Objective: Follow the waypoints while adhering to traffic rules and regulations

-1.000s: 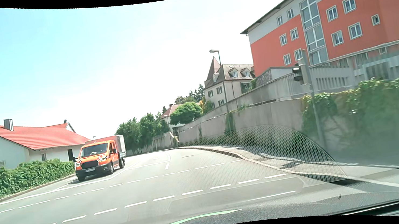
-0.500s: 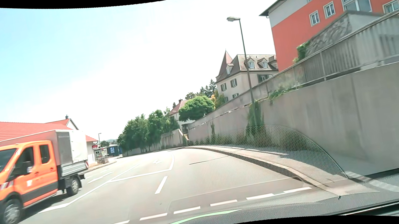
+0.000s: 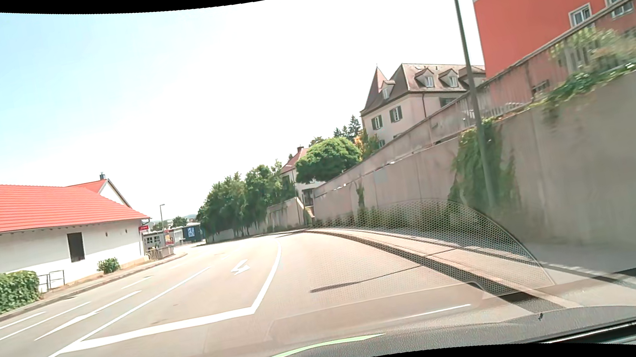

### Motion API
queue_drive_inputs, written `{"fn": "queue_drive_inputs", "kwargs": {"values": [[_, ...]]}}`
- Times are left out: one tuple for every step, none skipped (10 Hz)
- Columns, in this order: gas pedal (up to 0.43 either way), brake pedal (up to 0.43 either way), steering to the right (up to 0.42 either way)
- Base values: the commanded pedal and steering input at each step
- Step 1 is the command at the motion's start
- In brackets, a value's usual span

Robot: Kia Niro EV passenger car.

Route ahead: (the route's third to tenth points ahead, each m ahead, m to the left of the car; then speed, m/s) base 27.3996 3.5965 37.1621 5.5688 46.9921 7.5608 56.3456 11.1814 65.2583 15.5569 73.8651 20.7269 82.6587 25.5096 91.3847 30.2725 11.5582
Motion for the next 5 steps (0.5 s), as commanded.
{"fn": "queue_drive_inputs", "kwargs": {"values": [[0.138, 0.0, -0.026], [0.138, 0.0, -0.025], [0.138, 0.0, -0.025], [0.138, 0.0, -0.025], [0.138, 0.0, -0.025]]}}
